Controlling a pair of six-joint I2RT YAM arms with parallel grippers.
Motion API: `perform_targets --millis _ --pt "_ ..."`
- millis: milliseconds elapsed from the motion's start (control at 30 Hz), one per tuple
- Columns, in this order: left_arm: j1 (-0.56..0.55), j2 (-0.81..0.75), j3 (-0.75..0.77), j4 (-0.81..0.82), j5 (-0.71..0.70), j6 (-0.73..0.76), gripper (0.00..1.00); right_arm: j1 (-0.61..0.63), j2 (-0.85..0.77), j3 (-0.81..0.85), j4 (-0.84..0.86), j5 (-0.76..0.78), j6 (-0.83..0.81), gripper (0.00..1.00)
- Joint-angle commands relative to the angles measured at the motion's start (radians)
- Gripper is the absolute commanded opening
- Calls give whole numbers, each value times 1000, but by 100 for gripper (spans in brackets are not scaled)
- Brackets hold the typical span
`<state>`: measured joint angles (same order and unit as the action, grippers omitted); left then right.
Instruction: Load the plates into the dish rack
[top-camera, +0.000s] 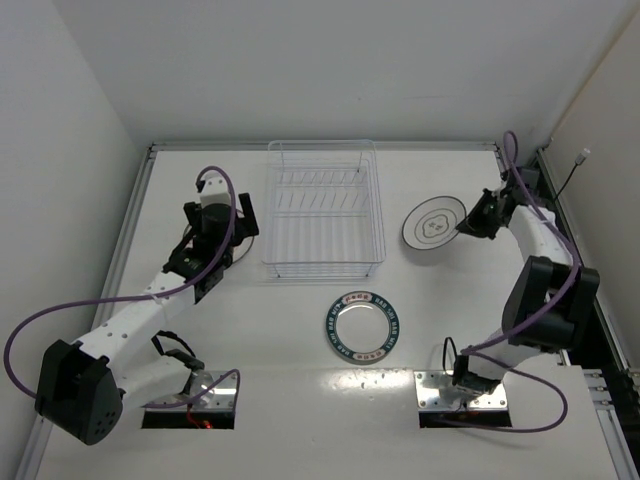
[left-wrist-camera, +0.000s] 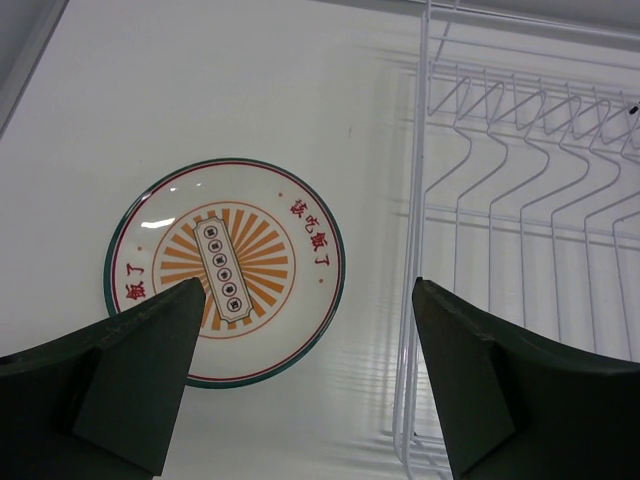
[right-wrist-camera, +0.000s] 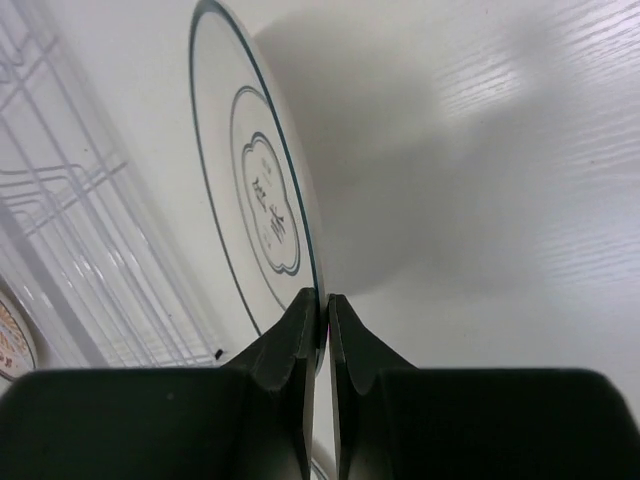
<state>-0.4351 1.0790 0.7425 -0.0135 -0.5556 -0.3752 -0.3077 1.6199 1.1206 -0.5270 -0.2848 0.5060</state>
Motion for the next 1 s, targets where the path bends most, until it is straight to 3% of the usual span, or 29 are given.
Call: perform_targets --millis 0,200,367,567,700,967 --pt "-16 -11 -9 26 -20 -2 83 11 -115 5 55 21 40 0" --pt "-25 -11 -9 26 -20 7 83 136 -285 134 32 241 31 0" --pt "-25 -21 -9 26 -20 7 83 353 -313 278 -2 438 9 0" --pt "-25 -21 -9 26 -20 7 83 623 -137 525 -63 765 -47 0" --pt "-25 -21 -9 26 -9 7 83 699 38 649 -96 956 -96 0" --pt "-25 -21 0 26 -9 7 83 731 204 697 -88 1003 -107 0"
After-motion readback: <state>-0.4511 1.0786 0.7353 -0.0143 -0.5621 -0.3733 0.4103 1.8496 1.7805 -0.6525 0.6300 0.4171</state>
